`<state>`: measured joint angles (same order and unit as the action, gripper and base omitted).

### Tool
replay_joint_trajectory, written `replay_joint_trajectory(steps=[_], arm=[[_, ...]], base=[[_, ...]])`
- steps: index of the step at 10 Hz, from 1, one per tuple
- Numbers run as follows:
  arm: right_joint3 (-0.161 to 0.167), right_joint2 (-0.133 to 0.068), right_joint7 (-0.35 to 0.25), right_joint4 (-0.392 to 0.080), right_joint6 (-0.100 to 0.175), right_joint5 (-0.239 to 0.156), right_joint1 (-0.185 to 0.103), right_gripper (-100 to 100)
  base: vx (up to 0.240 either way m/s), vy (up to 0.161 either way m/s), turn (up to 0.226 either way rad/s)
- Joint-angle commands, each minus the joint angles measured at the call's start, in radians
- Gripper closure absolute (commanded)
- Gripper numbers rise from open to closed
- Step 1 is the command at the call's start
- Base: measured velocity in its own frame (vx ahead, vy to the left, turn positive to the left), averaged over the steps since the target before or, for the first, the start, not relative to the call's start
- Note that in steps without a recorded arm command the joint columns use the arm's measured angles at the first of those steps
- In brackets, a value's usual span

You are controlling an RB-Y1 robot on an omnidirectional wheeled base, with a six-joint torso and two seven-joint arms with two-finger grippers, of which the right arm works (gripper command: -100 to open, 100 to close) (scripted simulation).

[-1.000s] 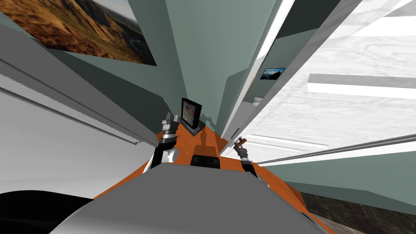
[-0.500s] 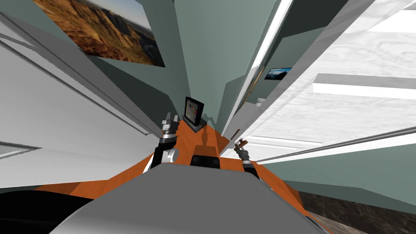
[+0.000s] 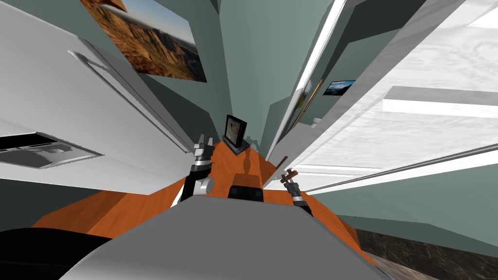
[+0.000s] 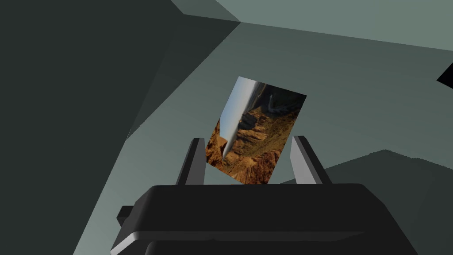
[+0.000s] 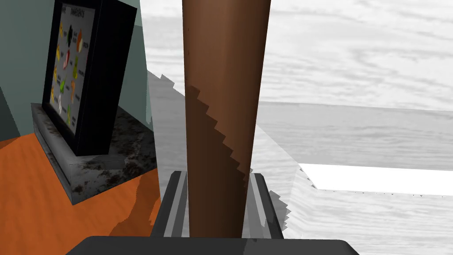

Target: Pull the door open

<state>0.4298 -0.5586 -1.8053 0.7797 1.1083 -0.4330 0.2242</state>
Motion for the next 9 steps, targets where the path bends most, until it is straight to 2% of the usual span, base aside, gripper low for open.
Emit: replay_joint_trajectory(steps=[1,5,9], arm=[[0.0,0.0,0.0,0.0,0.0,0.0,0.0,100],[0.017,-0.013,-0.021,-0.023,0.037,0.009,0.003,100],[0.032,-0.027,-0.042,-0.047,0.077,0.018,0.004,100]], base=[[-0.093,-0.021,0.025],[-0.169,-0.047,0.135],[-0.218,-0.087,0.148]])
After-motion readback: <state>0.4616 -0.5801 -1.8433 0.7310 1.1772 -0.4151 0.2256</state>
